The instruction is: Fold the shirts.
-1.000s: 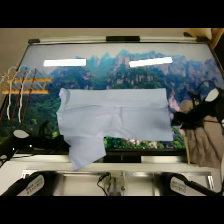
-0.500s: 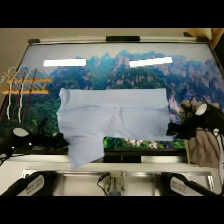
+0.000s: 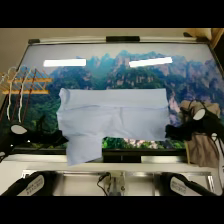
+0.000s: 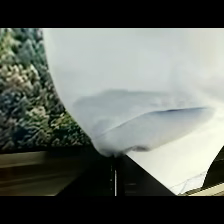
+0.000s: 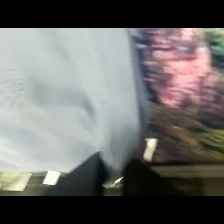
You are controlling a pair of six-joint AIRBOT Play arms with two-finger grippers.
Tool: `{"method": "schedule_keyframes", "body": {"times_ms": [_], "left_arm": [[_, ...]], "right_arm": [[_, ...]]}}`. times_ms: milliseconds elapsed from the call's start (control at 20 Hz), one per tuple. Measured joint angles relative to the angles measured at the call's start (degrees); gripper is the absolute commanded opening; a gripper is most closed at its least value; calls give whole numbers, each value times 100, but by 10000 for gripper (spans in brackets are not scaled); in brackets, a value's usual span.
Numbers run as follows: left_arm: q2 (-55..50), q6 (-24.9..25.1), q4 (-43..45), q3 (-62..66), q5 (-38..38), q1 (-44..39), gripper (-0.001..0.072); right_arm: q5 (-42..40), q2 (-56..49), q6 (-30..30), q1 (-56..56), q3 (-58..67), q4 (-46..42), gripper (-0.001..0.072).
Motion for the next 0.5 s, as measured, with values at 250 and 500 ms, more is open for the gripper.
{"method": "schedule_keyframes", "body": {"times_ms": [250, 500], "left_arm": [[22, 210, -2, 323, -94, 0, 34], [-4, 601, -7, 1685, -448, 0, 33]], "right_arm": [[-566, 142, -197, 13, 81, 393, 71], [-505, 505, -343, 2, 907, 503, 70]]}}
